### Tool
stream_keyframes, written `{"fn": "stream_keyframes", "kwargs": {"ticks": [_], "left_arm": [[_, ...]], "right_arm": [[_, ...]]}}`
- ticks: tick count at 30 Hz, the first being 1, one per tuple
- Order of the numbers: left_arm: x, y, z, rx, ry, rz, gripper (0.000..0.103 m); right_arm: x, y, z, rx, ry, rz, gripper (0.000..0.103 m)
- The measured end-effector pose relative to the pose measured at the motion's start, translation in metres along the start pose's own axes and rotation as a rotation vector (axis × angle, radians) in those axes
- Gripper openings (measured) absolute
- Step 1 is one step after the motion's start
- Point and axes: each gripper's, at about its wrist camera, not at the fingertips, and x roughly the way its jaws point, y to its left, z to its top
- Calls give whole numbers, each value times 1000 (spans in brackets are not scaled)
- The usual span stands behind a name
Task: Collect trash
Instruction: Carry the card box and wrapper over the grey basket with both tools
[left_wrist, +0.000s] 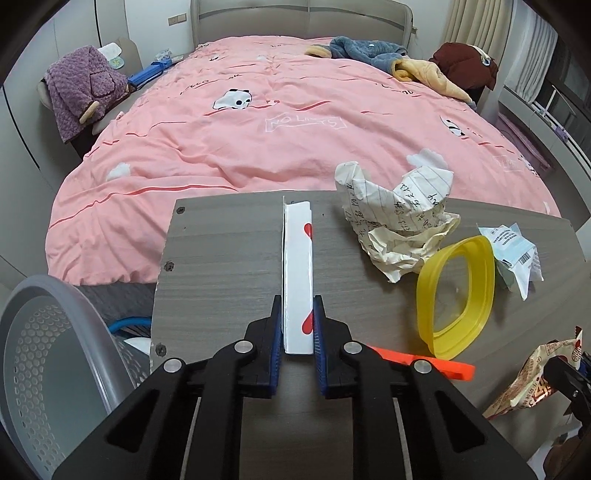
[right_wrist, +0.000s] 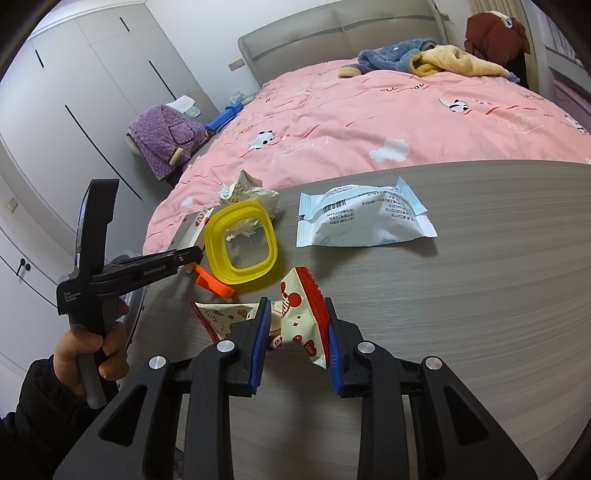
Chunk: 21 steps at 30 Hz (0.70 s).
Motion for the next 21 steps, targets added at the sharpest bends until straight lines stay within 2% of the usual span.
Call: {"fn": "stream_keyframes", "kwargs": {"ticks": [7,16,21], "left_arm": [[-25,4,-11,-47,-44,-7,15],[-67,12,-44,-101,-93,-12,15],[-88,29,-66,-129,-117,24,15]], "right_arm": [[-5,4,0,-10,-12,2,27],[-16,22,-1,-42,-33,23,27],[-17,44,0,-80,-39,52,27]]}}
